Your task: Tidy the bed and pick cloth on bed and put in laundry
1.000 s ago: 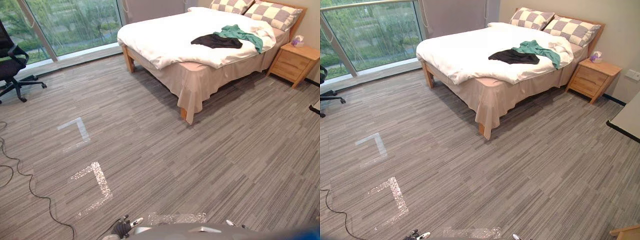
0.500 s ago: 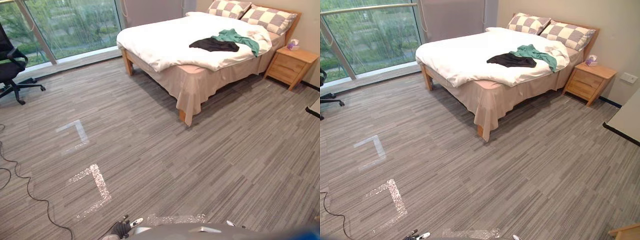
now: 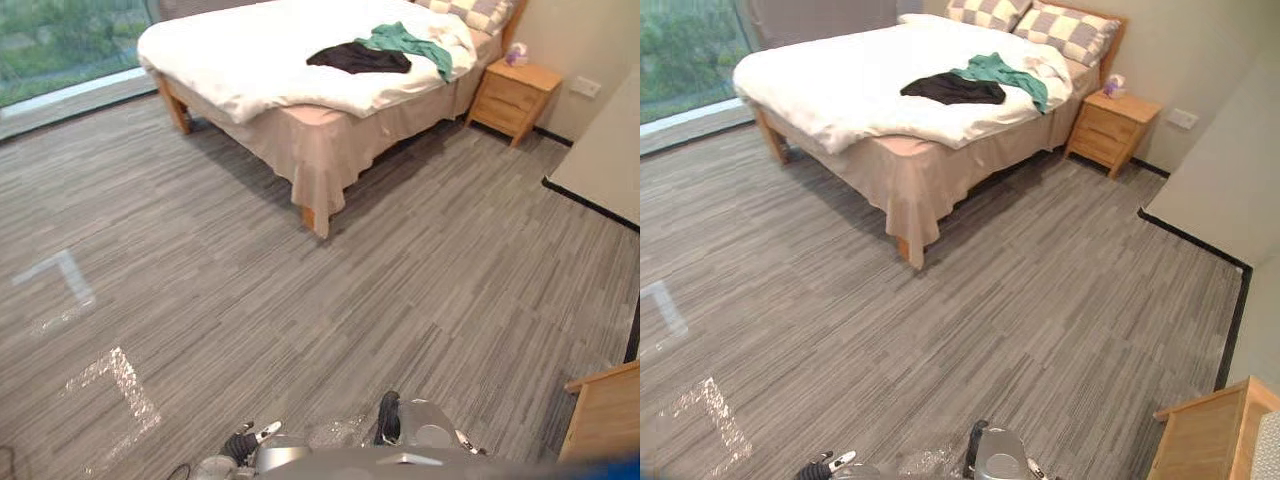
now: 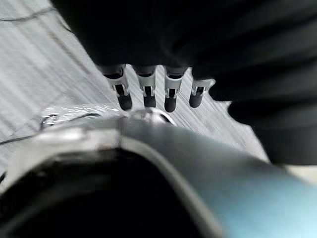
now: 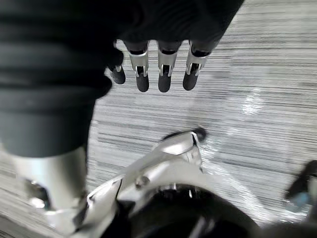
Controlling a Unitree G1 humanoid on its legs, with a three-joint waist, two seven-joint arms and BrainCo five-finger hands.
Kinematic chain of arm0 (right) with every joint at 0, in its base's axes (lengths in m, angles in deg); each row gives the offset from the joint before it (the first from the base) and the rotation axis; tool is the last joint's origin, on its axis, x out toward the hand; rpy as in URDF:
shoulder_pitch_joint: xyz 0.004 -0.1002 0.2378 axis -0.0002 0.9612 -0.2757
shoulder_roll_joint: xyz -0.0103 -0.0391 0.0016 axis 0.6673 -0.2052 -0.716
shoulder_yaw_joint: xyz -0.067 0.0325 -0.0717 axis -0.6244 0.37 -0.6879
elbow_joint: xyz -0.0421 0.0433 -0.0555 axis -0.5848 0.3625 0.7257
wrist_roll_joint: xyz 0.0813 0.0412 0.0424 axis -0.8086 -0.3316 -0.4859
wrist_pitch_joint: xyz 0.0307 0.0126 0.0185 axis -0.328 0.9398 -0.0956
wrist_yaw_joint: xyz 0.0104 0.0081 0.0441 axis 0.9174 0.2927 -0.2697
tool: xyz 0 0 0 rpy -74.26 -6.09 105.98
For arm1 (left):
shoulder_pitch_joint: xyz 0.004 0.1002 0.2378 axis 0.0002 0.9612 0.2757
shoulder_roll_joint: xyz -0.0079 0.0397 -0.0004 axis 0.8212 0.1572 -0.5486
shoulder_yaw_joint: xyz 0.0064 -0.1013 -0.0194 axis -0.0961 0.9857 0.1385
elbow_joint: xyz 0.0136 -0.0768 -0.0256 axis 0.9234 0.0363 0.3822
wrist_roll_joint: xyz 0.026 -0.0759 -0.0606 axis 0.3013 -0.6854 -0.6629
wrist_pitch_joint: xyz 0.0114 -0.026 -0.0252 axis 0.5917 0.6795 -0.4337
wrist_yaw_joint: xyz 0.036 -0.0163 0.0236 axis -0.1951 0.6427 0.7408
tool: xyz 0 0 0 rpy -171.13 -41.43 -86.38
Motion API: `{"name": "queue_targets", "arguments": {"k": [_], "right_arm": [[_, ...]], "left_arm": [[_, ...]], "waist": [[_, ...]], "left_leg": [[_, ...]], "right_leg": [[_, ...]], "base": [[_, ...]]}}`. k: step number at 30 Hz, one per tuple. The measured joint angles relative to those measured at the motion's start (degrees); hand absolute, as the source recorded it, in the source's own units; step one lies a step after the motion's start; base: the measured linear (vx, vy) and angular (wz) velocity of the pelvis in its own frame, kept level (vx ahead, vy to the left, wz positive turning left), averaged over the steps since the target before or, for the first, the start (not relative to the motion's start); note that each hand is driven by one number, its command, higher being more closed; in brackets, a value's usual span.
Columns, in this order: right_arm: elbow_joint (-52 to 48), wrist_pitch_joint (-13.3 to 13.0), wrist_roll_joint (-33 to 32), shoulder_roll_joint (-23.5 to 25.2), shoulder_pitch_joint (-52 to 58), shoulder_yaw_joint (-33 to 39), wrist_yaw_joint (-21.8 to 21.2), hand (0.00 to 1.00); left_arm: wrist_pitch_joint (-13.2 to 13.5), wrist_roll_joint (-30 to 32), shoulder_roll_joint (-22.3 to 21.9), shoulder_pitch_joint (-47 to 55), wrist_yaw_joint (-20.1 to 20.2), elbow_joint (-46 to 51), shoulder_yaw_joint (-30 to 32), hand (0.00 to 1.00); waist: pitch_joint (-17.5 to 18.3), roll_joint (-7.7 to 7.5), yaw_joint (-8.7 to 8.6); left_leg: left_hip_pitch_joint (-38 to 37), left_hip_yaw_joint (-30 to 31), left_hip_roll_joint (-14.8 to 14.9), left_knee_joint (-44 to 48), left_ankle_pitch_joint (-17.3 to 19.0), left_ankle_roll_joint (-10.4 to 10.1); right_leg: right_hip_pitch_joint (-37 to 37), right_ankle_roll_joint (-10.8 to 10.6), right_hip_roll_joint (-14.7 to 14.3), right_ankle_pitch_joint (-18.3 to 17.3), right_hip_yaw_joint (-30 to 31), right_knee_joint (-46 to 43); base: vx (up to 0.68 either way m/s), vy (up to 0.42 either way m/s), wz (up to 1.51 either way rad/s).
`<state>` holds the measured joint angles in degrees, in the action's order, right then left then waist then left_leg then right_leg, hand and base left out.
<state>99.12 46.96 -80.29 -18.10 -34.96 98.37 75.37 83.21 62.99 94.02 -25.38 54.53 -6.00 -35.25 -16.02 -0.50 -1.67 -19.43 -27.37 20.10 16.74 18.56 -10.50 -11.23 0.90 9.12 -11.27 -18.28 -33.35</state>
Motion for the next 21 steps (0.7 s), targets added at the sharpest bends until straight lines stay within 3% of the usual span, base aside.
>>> {"name": "queue_targets", "arguments": {"k": [1, 2, 3, 4, 5, 6, 7, 8, 9, 11, 14, 15, 16, 17, 19, 20, 21], "right_arm": [[-0.22, -0.01, 0.10, 0.01, 0.00, 0.15, -0.01, 0.00], [-0.67, 0.10, 0.26, -0.15, 0.09, 1.30, 0.02, 0.00], [-0.57, 0.16, 1.87, -0.58, -0.07, 1.97, 0.08, 0.00], [-0.38, 0.16, 2.60, -0.76, -0.33, 1.88, 0.05, 0.00], [-0.22, 0.05, 3.72, -1.33, -0.39, 1.53, 0.01, 0.00], [0.00, -0.13, 4.12, -1.78, -0.50, 1.30, 0.02, 0.00], [0.85, -0.46, 4.83, -2.83, -1.71, 0.27, 0.01, 0.00], [2.80, -0.46, 6.15, -3.83, -2.80, -1.08, 0.01, 0.00], [3.70, -0.44, 6.74, -4.23, -3.46, -1.76, -0.02, 0.00], [5.18, -0.49, 7.58, -5.56, -5.96, -3.31, -0.20, 0.00], [4.80, -0.87, 7.95, -4.53, -7.66, -2.65, -0.22, 0.00], [4.82, -0.96, 7.94, -4.22, -7.77, -2.66, -0.22, 0.00], [4.82, -1.24, 7.92, -3.92, -7.66, -2.86, -0.22, 0.00], [4.55, -1.70, 7.88, -4.17, -7.20, -3.24, -0.20, 0.00], [3.51, -2.59, 7.94, -4.08, -6.30, -4.13, -0.03, 0.00], [3.44, -3.12, 7.95, -3.52, -5.58, -5.89, 0.18, 0.00], [3.47, -3.33, 7.97, -3.14, -5.59, -6.10, 0.38, 0.00]], "left_arm": [[-0.06, 0.00, -0.09, 0.01, -0.05, 0.00, 0.01, 0.00], [-0.33, -0.02, -0.83, 0.06, -0.57, -0.03, 0.13, 0.00], [-0.02, -0.14, -1.68, 0.21, -1.10, -0.02, 0.71, 0.00], [0.90, -0.33, -1.80, 0.19, -1.18, 0.07, 1.54, 0.00], [2.29, -0.99, -2.06, 0.24, -1.14, 0.30, 2.39, 0.00], [2.93, -1.12, -2.14, 0.25, -1.12, 0.52, 2.45, 0.00], [4.87, -2.25, -2.42, 0.45, -1.01, 1.32, 2.49, 0.00], [6.33, -2.93, -2.88, 0.37, -0.97, 1.88, 2.56, 0.00], [6.68, -3.21, -3.23, 0.10, -0.92, 1.89, 2.55, 0.00], [7.96, -4.52, -3.34, 0.11, 0.76, 3.27, 1.71, 0.00], [9.34, -5.76, -3.15, 0.04, 1.92, 4.14, 2.07, 0.00], [9.61, -6.02, -2.96, 0.11, 1.97, 4.24, 2.16, 0.00], [9.82, -6.82, -2.72, 0.10, 1.89, 4.23, 2.20, 0.00], [9.82, -7.06, -3.03, 0.17, 1.67, 4.11, 2.19, 0.00], [9.53, -7.20, -3.11, 0.57, 1.47, 3.94, 2.45, 0.00], [9.32, -7.62, -2.20, 1.14, 1.42, 3.94, 3.40, 0.00], [9.32, -7.69, -1.81, 1.18, 1.29, 3.86, 3.57, 0.00]], "waist": [[0.07, 0.06, -0.12], [0.79, 1.17, -0.67], [1.39, 2.19, -0.48], [1.48, 2.29, -0.48], [2.19, 3.02, -0.61], [2.51, 3.69, -0.63], [2.60, 3.89, -0.56], [2.56, 3.89, -0.49], [2.52, 3.79, -0.28], [2.61, 3.61, 1.57], [2.20, 2.99, 2.90], [1.95, 2.59, 2.93], [1.69, 2.06, 2.95], [1.70, 2.61, 2.60], [1.95, 2.47, 2.86], [3.19, 0.85, 2.88], [3.56, 0.00, 2.92]], "left_leg": [[0.00, -0.32, 0.15, -0.15, 0.07, -0.05], [-0.15, -1.49, 1.10, -1.33, 0.19, 0.50], [0.52, -1.33, 2.08, 2.61, -1.14, 5.97], [2.44, -0.16, 2.68, 9.07, -2.13, 7.49], [5.48, 1.18, 4.28, 16.63, -5.07, 10.32], [7.85, 2.76, 5.80, 20.54, -7.90, 11.07], [12.71, 7.69, 6.73, 30.39, -8.71, 8.66], [16.40, 10.99, 5.24, 37.87, -5.99, 7.24], [17.57, 12.12, 3.72, 39.57, -4.57, 6.43], [20.81, 12.55, -3.29, 34.16, -0.97, 6.25], [26.95, 11.87, -10.09, 20.57, 0.15, 7.21], [27.84, 11.44, -11.12, 17.77, -0.46, 7.41], [28.41, 9.37, -12.30, 9.71, -4.40, 7.13], [28.46, 7.03, -11.77, 1.27, -8.79, 7.07], [27.75, 3.82, -10.62, -0.35, -15.12, 9.64], [27.75, -0.56, -11.28, 1.37, -15.46, 11.82], [28.00, -1.72, -11.59, 2.52, -14.13, 12.69]], "right_leg": [[-0.59, 0.15, -0.10, -0.83, -0.04, -0.96], [-2.27, 0.50, -1.01, -3.61, -0.26, -3.19], [-2.48, 1.15, -2.32, -5.99, -0.72, -3.27], [-2.28, 1.85, -2.89, -6.47, -0.56, -2.96], [-1.11, 1.92, -4.31, -6.60, -0.72, -1.27], [0.22, 1.91, -5.51, -6.57, -0.77, 0.50], [3.45, 3.17, -7.43, -5.65, 0.03, 4.38], [7.78, 4.25, -8.23, -4.49, 0.59, 8.36], [10.05, 4.42, -8.66, -3.84, 1.23, 10.47], [16.28, 4.60, -8.96, -1.89, 4.31, 16.48], [21.20, 4.10, -7.97, -2.04, 8.24, 20.43], [22.22, 3.52, -7.33, -2.37, 8.74, 21.02], [24.04, 1.68, -6.00, -3.59, 9.51, 21.90], [26.41, 0.51, -5.62, -5.32, 9.96, 22.51], [28.80, -1.25, -4.84, -7.45, 11.46, 22.48], [29.50, -2.36, -2.55, -8.47, 12.04, 23.77], [29.58, -2.36, -1.68, -8.68, 12.40, 24.46]], "base": [[0.27, -0.324, -0.22], [0.38, -0.280, -0.16], [0.34, -0.219, -0.17], [0.39, -0.220, -0.15], [0.24, -0.145, -0.06], [0.39, -0.209, -0.04], [0.47, -0.155, -0.09], [0.39, -0.112, -0.16], [0.39, -0.057, -0.41], [0.41, 0.030, -0.73], [0.39, 0.143, -0.74], [0.34, 0.202, -0.50], [0.31, 0.226, -0.40], [0.30, 0.241, -0.38], [0.39, 0.328, -0.31], [0.43, 0.352, -0.32], [0.43, 0.326, -0.32]]}}
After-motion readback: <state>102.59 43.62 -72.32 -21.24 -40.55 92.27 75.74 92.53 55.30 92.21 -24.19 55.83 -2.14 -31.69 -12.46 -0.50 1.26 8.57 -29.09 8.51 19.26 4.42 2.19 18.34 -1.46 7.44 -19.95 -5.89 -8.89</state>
